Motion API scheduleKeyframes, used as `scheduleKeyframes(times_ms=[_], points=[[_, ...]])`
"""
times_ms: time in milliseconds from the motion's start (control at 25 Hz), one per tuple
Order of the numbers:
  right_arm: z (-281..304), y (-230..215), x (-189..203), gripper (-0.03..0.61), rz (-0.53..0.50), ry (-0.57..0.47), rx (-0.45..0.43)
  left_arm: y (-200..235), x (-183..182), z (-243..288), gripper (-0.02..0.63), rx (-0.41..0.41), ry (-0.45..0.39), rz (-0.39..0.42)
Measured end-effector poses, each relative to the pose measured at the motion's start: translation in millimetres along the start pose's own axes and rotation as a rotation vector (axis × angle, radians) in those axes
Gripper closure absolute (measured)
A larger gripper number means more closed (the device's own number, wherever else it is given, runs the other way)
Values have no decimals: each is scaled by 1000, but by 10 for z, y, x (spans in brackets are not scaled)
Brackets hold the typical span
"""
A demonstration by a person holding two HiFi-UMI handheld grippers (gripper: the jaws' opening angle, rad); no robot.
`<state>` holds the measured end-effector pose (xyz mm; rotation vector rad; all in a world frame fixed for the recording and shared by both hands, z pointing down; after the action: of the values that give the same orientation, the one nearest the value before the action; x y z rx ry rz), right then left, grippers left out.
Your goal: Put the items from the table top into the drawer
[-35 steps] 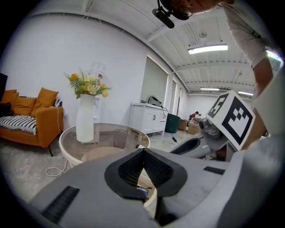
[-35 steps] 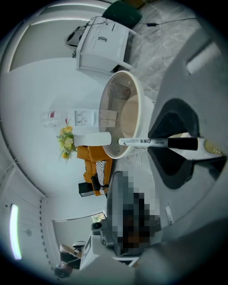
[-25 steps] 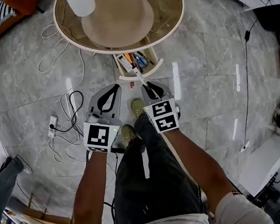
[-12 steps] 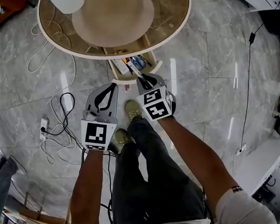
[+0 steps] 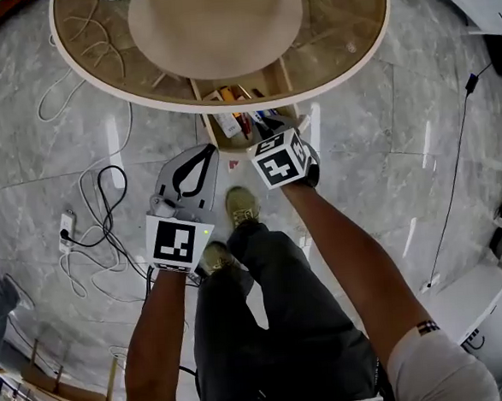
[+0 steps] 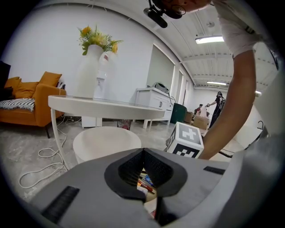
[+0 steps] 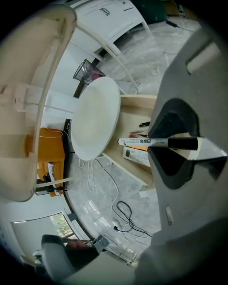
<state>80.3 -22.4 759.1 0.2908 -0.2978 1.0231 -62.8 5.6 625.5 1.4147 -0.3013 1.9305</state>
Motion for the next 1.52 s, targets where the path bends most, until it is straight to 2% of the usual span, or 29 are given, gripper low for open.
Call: scheduleKeyframes(times_ms=[120, 320, 520, 560, 600, 680, 720, 760, 800, 880, 920, 960, 1200, 1520], points=[[270, -3, 13, 512, -25, 39, 0, 73, 142, 66, 614, -1, -4, -18], [605, -26, 25, 512, -30, 97, 8, 204, 321, 120, 614, 4, 5, 27], [799, -128, -13, 512, -20, 118, 60, 302, 320, 133, 614, -4, 0, -25], [802, -86, -9, 512, 3, 134, 38, 319, 327, 133, 614, -6, -2, -26], [748, 55, 42, 511, 75, 196, -38, 334, 333, 129, 614, -7, -3, -28], [535, 580, 317, 511, 326, 460, -317, 356, 343, 114, 614, -9, -2, -32], [475, 765, 434, 509, 409, 559, -412, 366, 347, 105, 614, -10, 0, -35], [480, 766, 440, 509, 410, 560, -413, 373, 350, 95, 614, -10, 2, -37], [544, 587, 334, 506, 330, 464, -320, 375, 353, 82, 614, -10, 4, -39], [736, 93, 61, 488, 95, 201, -56, 368, 348, 46, 614, -10, 6, -46], [774, -31, -6, 489, 28, 127, 10, 361, 337, 24, 614, -12, 5, -51], [751, -54, -31, 489, 4, 95, 22, 352, 318, 0, 614, -14, 5, -54], [88, 130, -151, 501, 11, -30, -43, 208, 22, -231, 614, -16, 8, -62], [-1408, 307, -537, 563, 82, -248, -61, -220, -721, -746, 614, -7, -13, -29]])
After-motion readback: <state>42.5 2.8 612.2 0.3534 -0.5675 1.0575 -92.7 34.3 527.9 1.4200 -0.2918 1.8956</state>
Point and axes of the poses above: the fingertips, and each gripper's own axes: z forward along the fingers, y to its left, x out of its underside, the point moved 5 cm from there along -z, backward along the fingers, and after that the axes turned 4 degrees about x, right-handed, at the moved point
